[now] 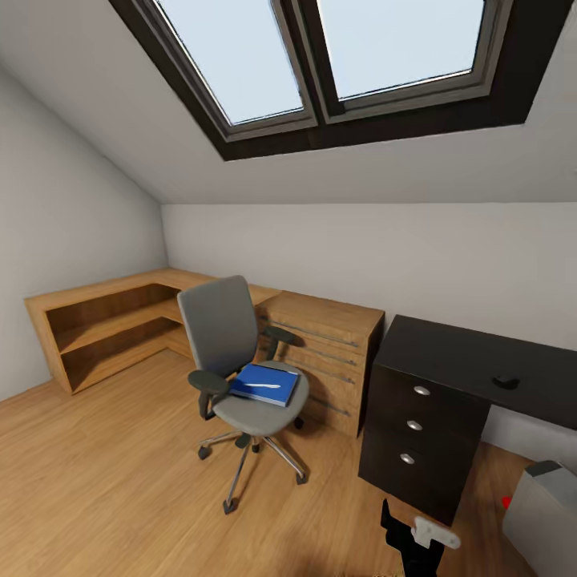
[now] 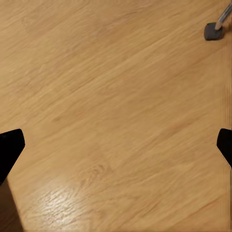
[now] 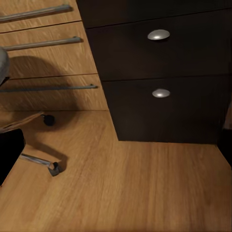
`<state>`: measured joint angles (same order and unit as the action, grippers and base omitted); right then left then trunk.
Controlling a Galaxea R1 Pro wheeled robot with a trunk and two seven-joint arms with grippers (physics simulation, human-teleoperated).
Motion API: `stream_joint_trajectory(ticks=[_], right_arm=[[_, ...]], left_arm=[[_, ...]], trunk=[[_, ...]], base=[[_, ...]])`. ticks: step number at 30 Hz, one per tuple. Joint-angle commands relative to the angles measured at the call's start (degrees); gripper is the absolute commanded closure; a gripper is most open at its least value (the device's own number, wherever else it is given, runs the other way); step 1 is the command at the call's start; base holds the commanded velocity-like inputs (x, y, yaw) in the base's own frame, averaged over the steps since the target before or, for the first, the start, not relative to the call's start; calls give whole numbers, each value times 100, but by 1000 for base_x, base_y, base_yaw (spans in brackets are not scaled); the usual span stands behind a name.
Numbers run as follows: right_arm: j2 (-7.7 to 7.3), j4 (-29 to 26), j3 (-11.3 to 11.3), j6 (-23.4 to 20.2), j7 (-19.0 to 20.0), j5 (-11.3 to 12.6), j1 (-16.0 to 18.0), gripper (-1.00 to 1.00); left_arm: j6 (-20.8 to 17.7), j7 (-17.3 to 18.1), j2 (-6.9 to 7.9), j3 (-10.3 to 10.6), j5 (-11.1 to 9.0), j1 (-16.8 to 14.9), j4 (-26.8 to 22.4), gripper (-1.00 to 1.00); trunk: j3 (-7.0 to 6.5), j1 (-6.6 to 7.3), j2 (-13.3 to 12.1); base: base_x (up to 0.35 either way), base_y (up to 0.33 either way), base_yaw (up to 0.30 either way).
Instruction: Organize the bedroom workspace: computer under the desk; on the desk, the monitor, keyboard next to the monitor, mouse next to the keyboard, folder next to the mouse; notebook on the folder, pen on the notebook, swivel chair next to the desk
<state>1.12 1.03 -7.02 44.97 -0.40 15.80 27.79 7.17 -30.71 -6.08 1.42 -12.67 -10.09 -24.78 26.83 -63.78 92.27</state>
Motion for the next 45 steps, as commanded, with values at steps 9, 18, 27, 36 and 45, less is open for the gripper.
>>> stream_joint_trajectory(ticks=[9,18,27,36,45], right_arm=[[2,11,-43,21,-4,-58,7,-100],[14,14,-45,21,1,-62,7,-100],[5,10,-43,15,-1,-527,7,-100],[9,20,-45,-14,-29,-674,7,-100],[17,25,-40,-14,-31,-676,7,-100]], left_arm=[[39,-14,1,16,-60,-2,0,-100],[39,-14,1,19,-60,-2,0,-100],[39,-14,1,23,-60,-2,0,-100],[39,-14,1,25,-60,-2,5,-100],[39,-14,0,25,-60,-2,1,-100]], trunk=[[7,0,4],[-135,176,-317],[-297,374,-678],[-458,571,-1039],[-620,769,-1400]], base=[[0,0,-267],[0,0,-79],[0,0,-3],[0,0,0],[0,0,0]])
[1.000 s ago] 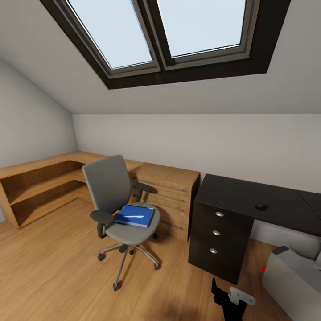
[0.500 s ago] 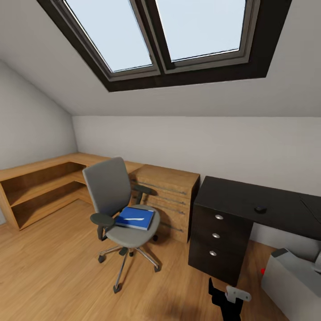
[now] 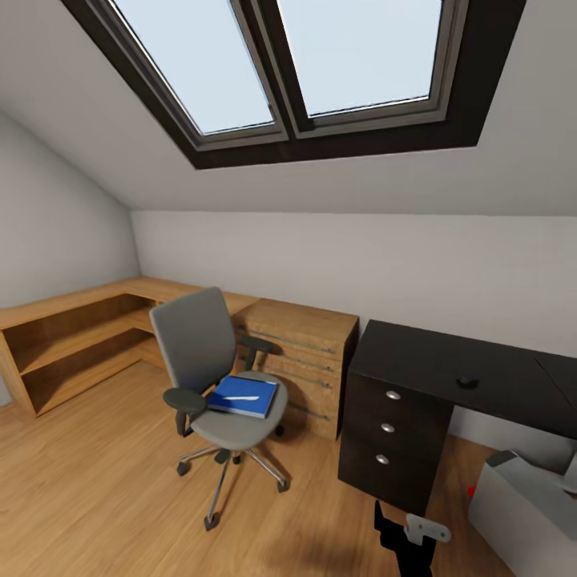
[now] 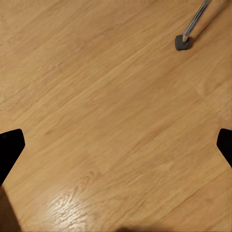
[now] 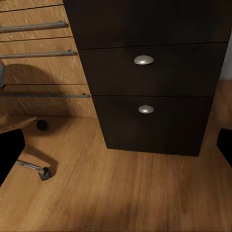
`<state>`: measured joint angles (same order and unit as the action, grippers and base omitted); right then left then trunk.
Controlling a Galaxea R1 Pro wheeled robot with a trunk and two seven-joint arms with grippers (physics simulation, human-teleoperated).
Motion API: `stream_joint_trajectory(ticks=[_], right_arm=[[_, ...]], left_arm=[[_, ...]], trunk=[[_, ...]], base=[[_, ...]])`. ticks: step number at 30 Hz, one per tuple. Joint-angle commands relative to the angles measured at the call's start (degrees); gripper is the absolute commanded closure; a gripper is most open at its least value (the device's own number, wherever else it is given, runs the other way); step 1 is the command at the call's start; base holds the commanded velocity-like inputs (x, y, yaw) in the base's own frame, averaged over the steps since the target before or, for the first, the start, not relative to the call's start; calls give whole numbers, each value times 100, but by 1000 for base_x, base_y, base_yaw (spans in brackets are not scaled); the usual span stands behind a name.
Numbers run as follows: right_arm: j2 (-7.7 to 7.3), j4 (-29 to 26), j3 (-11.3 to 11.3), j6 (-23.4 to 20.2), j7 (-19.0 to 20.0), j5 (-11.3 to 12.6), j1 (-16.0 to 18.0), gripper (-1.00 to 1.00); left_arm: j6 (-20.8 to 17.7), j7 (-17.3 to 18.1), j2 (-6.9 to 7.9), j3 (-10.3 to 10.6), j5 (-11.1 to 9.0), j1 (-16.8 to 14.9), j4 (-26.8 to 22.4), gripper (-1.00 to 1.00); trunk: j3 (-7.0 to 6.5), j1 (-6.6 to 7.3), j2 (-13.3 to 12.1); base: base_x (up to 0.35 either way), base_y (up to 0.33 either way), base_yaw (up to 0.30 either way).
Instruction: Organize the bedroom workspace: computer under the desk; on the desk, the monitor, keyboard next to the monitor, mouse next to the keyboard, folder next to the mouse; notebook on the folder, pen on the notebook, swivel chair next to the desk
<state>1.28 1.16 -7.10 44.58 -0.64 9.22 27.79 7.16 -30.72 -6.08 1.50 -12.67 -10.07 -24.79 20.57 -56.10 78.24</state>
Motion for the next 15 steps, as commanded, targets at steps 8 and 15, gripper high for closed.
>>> stream_joint_trajectory(ticks=[8,15], right_arm=[[30,1,-36,32,-6,-16,7,-100],[36,7,-37,30,-14,-10,7,-100]], left_arm=[[40,-13,0,17,-61,-4,5,-100],[40,-13,1,68,-61,-4,9,-100]], trunk=[[-137,176,-318],[-260,330,-599]], base=[[0,0,0],[0,0,0]])
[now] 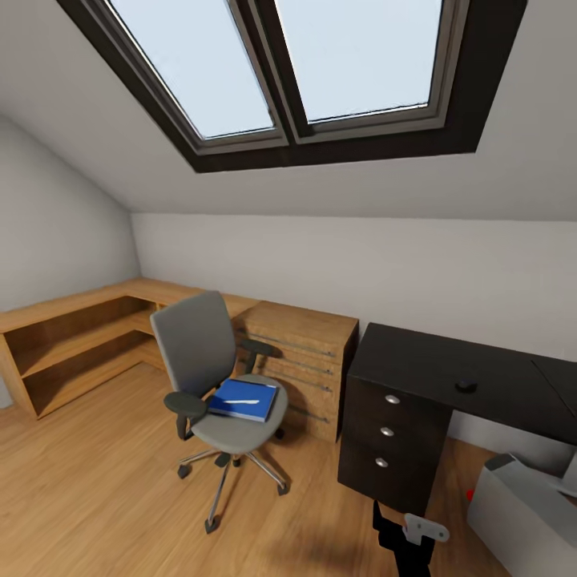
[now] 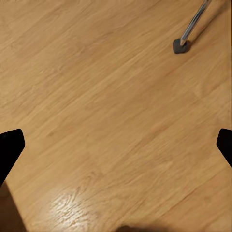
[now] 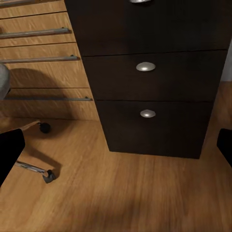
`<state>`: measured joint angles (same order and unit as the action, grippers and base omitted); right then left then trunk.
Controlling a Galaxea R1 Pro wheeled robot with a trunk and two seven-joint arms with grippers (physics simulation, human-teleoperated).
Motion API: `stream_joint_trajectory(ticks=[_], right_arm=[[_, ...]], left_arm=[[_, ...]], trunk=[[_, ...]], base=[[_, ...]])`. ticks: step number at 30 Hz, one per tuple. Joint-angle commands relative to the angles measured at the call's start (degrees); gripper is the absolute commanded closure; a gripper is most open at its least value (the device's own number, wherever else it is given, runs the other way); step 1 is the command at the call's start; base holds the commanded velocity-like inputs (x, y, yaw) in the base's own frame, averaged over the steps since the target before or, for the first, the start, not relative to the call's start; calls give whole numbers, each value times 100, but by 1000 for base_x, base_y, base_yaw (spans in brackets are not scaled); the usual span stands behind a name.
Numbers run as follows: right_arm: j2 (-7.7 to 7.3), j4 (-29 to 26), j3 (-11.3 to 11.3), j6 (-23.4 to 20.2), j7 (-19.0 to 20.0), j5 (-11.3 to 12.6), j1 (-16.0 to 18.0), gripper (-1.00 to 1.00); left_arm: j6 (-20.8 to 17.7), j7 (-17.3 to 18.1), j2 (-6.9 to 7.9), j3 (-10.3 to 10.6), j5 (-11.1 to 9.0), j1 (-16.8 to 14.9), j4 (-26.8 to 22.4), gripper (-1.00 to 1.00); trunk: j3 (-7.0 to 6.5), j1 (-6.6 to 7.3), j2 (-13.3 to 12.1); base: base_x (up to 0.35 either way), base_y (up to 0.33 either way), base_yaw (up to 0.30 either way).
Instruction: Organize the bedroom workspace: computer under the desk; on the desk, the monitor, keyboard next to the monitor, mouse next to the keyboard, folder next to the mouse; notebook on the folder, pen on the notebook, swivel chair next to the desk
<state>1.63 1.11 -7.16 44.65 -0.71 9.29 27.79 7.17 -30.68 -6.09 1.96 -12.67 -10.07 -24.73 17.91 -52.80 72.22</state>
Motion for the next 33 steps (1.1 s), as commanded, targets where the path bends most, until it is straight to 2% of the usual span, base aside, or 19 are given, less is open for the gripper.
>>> stream_joint_trajectory(ticks=[1,9,33], right_arm=[[2,12,-31,24,-6,-19,7,-100],[23,12,-30,19,-8,-23,7,-100],[39,12,-31,17,-8,-24,7,-100]], left_arm=[[38,-17,2,40,-61,-4,3,-100],[38,-17,3,145,-65,-4,3,-100],[38,-17,3,164,-68,-4,3,-100]], trunk=[[-8,23,-37],[-97,198,-358],[-314,725,-1321]], base=[[0,0,0],[0,0,0],[0,0,0]])
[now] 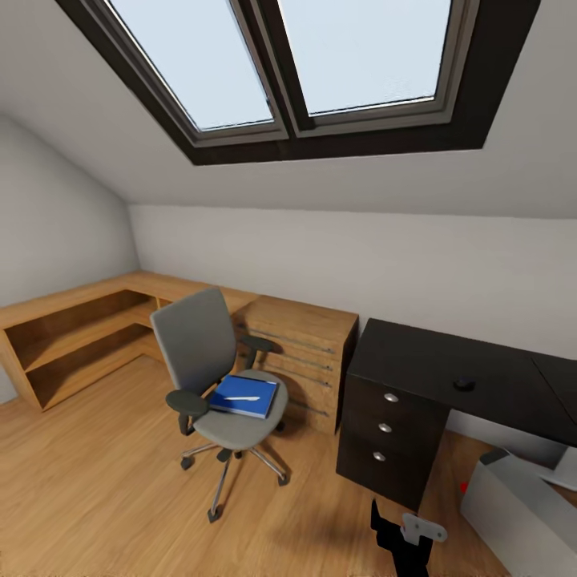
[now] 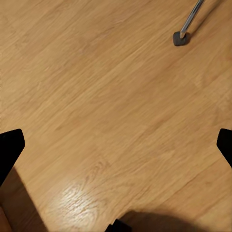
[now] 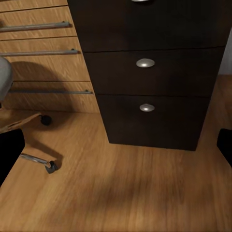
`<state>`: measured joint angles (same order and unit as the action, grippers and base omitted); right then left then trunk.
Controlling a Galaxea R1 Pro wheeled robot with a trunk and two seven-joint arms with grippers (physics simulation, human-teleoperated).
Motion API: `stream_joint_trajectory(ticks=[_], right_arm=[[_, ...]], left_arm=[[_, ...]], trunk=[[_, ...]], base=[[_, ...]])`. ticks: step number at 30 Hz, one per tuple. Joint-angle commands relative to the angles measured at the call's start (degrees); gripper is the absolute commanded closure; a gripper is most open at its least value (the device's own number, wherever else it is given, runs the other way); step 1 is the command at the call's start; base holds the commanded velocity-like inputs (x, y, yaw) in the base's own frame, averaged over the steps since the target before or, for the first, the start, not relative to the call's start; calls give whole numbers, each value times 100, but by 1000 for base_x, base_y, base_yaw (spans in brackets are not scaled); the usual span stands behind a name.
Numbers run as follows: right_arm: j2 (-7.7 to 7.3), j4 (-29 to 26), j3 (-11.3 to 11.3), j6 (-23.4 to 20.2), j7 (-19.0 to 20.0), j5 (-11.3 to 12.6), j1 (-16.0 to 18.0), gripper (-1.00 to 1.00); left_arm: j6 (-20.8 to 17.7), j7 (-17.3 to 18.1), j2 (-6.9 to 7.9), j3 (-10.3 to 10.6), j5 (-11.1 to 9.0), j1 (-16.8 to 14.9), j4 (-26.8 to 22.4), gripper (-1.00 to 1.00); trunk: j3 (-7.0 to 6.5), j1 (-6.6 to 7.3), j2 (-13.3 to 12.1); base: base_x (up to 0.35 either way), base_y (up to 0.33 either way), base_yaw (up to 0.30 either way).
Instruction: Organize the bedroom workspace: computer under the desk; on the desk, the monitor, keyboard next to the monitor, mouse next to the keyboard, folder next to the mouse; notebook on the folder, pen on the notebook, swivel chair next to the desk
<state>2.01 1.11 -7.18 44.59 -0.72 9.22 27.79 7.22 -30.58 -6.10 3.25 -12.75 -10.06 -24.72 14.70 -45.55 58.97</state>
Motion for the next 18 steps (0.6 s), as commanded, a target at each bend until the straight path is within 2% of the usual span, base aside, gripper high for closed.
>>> stream_joint_trajectory(ticks=[1,18], right_arm=[[1,12,-29,24,-7,-17,7,-100],[1,12,-29,24,-7,-17,7,-100]], left_arm=[[34,-27,3,35,-60,-4,3,-100],[34,-27,3,35,-60,-4,3,-100]], trunk=[[-2,22,-36],[134,44,-76]], base=[[0,0,0],[0,0,0]])
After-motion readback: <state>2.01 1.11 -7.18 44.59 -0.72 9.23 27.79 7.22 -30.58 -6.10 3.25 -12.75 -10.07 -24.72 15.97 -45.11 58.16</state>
